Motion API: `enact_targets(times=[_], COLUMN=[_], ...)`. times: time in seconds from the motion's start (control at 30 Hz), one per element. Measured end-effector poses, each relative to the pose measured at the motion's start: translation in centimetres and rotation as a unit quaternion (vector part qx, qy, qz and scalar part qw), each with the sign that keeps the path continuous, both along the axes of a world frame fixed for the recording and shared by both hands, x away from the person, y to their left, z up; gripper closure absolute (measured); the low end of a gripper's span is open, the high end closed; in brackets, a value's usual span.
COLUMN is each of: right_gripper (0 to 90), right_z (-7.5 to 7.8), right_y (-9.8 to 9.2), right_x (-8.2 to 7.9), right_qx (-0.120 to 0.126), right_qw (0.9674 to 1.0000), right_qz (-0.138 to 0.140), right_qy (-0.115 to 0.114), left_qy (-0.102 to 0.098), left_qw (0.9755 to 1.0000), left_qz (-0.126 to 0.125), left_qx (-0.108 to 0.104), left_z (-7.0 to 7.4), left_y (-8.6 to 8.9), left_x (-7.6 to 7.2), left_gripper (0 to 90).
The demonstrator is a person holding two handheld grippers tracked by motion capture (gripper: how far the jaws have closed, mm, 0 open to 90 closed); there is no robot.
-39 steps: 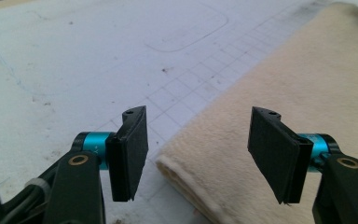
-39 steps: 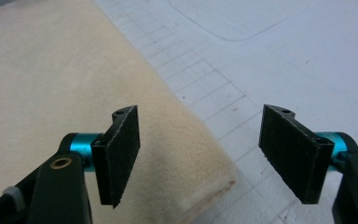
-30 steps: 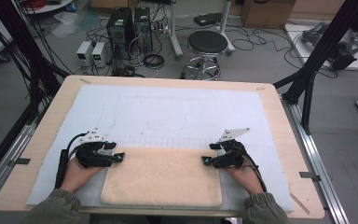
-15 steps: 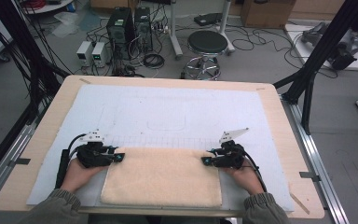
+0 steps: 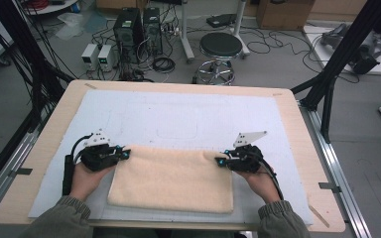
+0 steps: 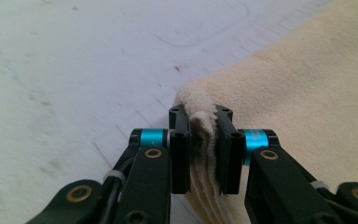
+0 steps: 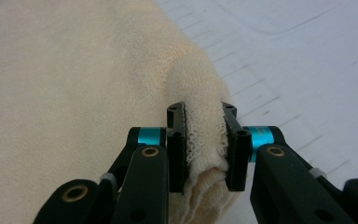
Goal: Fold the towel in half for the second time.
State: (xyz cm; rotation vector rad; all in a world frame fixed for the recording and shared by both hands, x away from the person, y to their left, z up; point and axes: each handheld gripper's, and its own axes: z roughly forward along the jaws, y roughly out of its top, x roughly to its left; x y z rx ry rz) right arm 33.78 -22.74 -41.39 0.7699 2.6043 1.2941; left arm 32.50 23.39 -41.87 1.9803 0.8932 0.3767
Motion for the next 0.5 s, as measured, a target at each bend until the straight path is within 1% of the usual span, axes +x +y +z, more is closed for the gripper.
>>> enact_targets(times=[0.07, 0.1, 0.13, 0.2, 0.23, 0.27, 0.3, 0.33, 0.37, 0.4, 0.47, 0.5], right_gripper=[75.5, 75.6, 75.6, 75.6, 75.5, 75.5, 75.5, 75.5, 75.5, 75.5, 75.6, 75.6], right_z=[0.7, 1.0, 1.0, 1.7, 2.2, 2.4, 2.4, 2.7, 3.1, 3.1, 3.3, 3.4], right_y=[0.1, 0.1, 0.1, 0.0, 0.0, 0.0, 0.0, 0.1, 0.2, 0.2, 0.3, 0.4], right_x=[0.9, 1.4, 1.4, 2.6, 3.8, 4.5, 4.5, 5.1, 6.3, 6.3, 7.4, 7.9], right_qx=[0.001, 0.0, 0.0, 0.003, 0.005, 0.003, 0.003, 0.001, -0.001, -0.001, -0.003, -0.006], right_qw=[0.9999, 0.9997, 0.9997, 0.9993, 0.9989, 0.9987, 0.9987, 0.9985, 0.9978, 0.9978, 0.997, 0.9968], right_qz=[-0.01, -0.016, -0.016, -0.028, -0.04, -0.045, -0.045, -0.049, -0.059, -0.059, -0.07, -0.075], right_qy=[-0.013, -0.017, -0.017, -0.023, -0.024, -0.025, -0.025, -0.024, -0.03, -0.03, -0.031, -0.028], left_qy=[-0.017, -0.021, -0.022, -0.031, -0.032, -0.032, -0.035, -0.032, -0.034, -0.035, -0.036, -0.037], left_qw=[0.9997, 0.9994, 0.9993, 0.9986, 0.9984, 0.9982, 0.9977, 0.9975, 0.9972, 0.9969, 0.9963, 0.9962], left_qz=[0.018, 0.026, 0.03, 0.042, 0.046, 0.05, 0.057, 0.062, 0.066, 0.07, 0.078, 0.078], left_qx=[-0.003, -0.006, -0.006, -0.007, -0.009, -0.011, -0.013, -0.01, -0.008, -0.007, -0.009, -0.004], left_z=[0.7, 1.0, 1.3, 1.7, 2.0, 2.1, 2.2, 2.3, 2.5, 2.6, 2.9, 3.1], left_y=[-0.3, -0.4, -0.5, -0.8, -0.8, -0.9, -1.0, -1.1, -1.2, -1.3, -1.4, -1.5], left_x=[0.8, 1.2, 1.8, 2.9, 3.5, 4.1, 4.7, 5.3, 5.8, 6.3, 7.3, 7.7], left_gripper=[78.3, 78.3, 78.3, 78.3, 78.3, 78.3, 78.3, 78.3, 78.3, 78.3, 78.3, 78.3])
